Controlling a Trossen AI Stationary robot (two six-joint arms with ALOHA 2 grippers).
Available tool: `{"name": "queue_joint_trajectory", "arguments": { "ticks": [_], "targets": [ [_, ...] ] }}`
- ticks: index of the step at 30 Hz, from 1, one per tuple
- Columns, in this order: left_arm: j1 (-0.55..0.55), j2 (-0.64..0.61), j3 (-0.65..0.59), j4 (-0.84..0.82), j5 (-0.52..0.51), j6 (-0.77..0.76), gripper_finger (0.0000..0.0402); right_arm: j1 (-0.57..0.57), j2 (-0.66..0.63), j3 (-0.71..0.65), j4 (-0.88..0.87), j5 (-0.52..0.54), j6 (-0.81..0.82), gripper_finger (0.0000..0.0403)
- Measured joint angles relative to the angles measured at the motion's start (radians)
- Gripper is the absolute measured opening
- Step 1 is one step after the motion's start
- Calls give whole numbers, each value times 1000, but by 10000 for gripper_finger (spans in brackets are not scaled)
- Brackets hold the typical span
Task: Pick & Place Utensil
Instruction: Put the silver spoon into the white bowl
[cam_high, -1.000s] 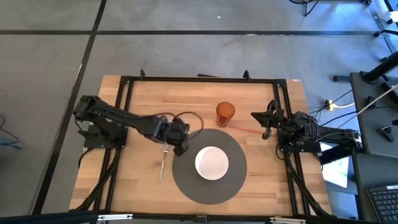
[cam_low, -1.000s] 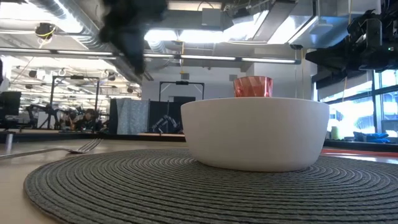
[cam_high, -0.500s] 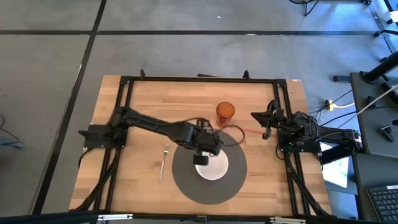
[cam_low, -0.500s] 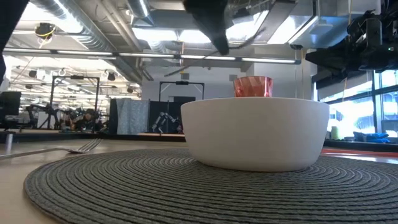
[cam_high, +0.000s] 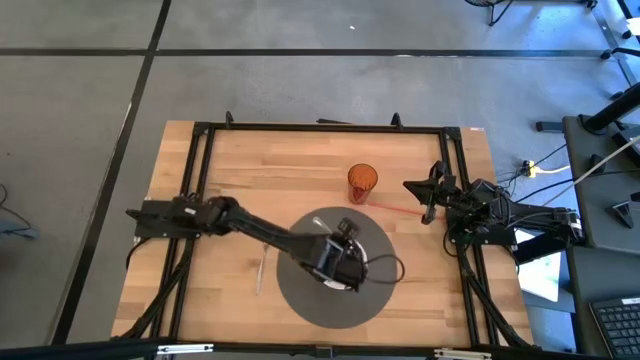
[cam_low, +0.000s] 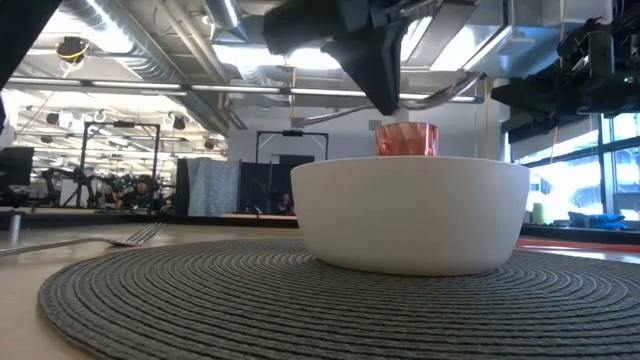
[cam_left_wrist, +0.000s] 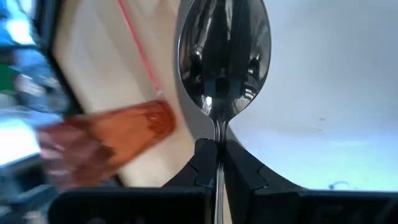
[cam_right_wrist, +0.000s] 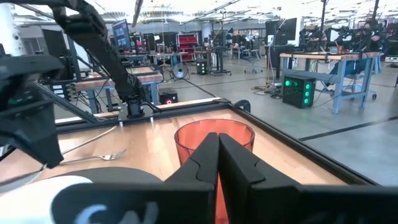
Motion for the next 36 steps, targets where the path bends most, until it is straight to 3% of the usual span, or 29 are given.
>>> {"name": "queue_joint_trajectory", "arguments": {
  "ticks": [5, 21, 28, 36],
  "targets": [
    [-20, 40, 6, -5, -140, 136, 7, 0, 0, 0, -3, 0, 0, 11],
    [-60, 105, 7, -27, -91, 217, 8, 0, 0, 0, -13, 0, 8, 11],
    [-66, 169, 6, -56, -179, 309, 8, 0, 0, 0, -13, -1, 26, 11],
    [-61, 169, 6, -60, -66, 323, 10, 0, 0, 0, -13, -2, 26, 11]
  ]
}}
